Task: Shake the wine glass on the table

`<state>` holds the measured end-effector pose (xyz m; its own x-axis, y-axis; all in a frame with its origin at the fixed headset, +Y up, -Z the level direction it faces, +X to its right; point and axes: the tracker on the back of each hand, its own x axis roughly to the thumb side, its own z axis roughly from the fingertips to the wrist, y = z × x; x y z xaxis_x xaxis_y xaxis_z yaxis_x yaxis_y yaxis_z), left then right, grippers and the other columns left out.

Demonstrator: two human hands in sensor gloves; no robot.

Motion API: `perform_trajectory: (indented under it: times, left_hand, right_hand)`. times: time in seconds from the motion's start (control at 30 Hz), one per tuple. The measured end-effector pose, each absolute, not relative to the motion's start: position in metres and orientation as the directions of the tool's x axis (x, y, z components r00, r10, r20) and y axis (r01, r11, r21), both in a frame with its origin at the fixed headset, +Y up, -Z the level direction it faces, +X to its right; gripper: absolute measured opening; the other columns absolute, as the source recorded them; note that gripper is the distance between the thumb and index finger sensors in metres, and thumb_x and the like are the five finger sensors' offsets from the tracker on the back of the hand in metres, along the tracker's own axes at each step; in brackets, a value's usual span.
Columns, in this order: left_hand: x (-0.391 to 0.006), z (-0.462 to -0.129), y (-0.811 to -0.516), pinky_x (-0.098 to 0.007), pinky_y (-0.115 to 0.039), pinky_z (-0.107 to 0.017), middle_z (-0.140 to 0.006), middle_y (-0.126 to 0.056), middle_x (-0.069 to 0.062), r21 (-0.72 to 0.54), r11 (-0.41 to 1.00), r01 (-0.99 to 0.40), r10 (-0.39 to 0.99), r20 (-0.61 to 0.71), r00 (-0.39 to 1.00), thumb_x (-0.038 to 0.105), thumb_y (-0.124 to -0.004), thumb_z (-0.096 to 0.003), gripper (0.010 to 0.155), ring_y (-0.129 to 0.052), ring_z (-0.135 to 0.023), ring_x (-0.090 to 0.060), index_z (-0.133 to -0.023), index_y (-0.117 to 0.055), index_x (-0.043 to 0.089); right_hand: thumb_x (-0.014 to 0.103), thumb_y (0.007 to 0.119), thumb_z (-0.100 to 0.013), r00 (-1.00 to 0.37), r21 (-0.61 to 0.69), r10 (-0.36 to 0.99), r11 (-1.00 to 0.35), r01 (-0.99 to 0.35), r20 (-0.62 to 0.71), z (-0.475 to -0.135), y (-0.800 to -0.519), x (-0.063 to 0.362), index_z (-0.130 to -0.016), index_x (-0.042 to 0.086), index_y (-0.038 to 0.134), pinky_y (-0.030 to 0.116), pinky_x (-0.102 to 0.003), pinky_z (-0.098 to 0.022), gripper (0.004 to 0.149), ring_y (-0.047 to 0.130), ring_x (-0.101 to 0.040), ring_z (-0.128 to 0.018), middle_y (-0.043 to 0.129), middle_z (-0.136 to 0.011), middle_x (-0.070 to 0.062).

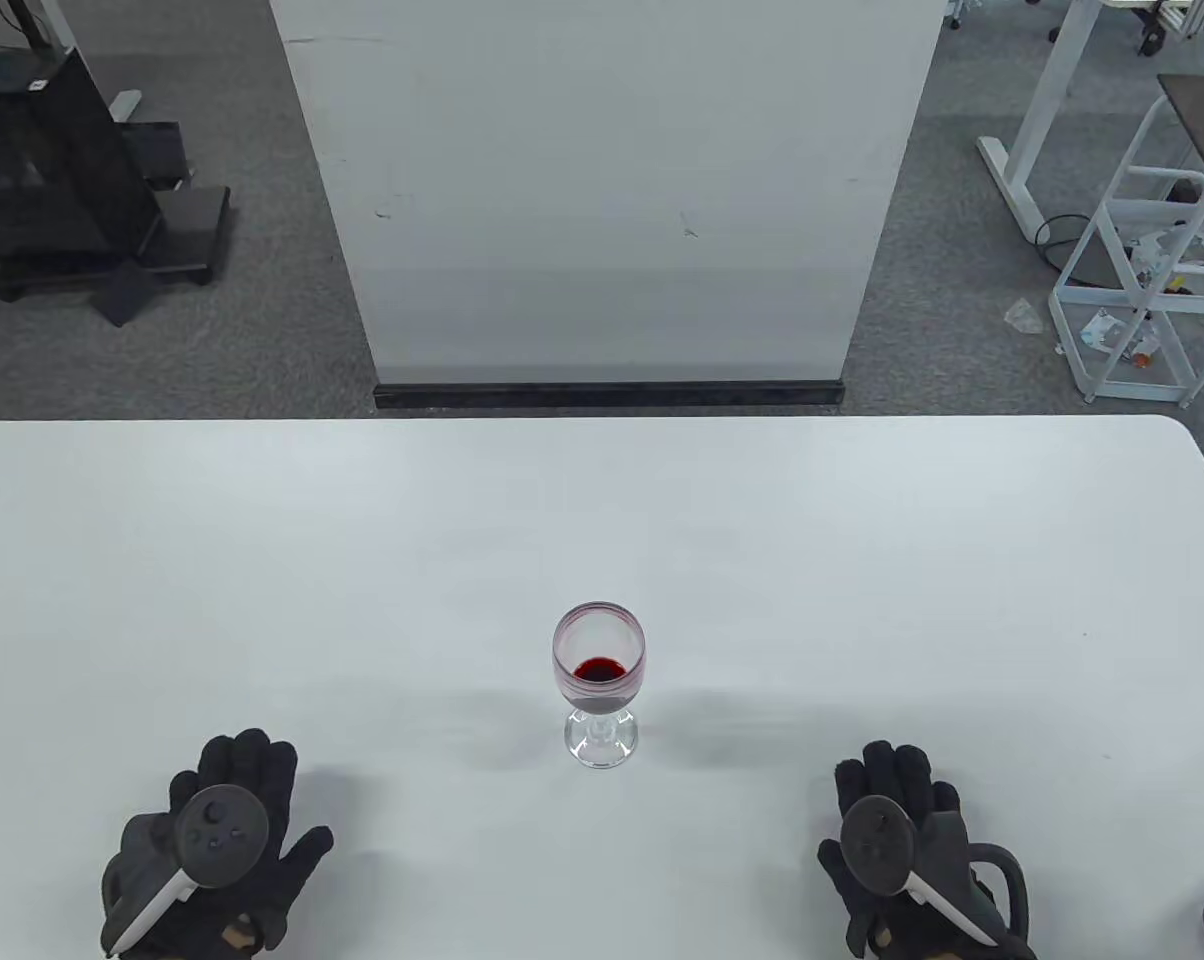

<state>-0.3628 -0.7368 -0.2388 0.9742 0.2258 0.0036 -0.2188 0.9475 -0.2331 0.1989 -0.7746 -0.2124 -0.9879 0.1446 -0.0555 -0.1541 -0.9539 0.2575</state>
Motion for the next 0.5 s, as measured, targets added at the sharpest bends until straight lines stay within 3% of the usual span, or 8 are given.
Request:
perform_trajectory:
  times: [0.5]
  left_hand:
    - [-0.3627, -0.2387, -0.7369, -0.047, 0.003, -0.073, -0.112, 0.000, 0.003, -0.237, 0.947, -0.216, 0.223, 0.003, 0.975, 0.060, -0.060, -0.0455, 0.080, 0.008, -0.103, -0.026, -0.103, -0.013, 0.031]
  right_hand:
    - [0.052, 0.066, -0.050, -0.983, 0.254, 0.179, -0.950, -0.183, -0.038, -0.2130, -0.7743, 0.1976, -0.106, 0.025, 0.022, 0.017, -0.057, -0.076, 0.076, -0.002, -0.031, -0.102, 0.005, -0.114, -0.002]
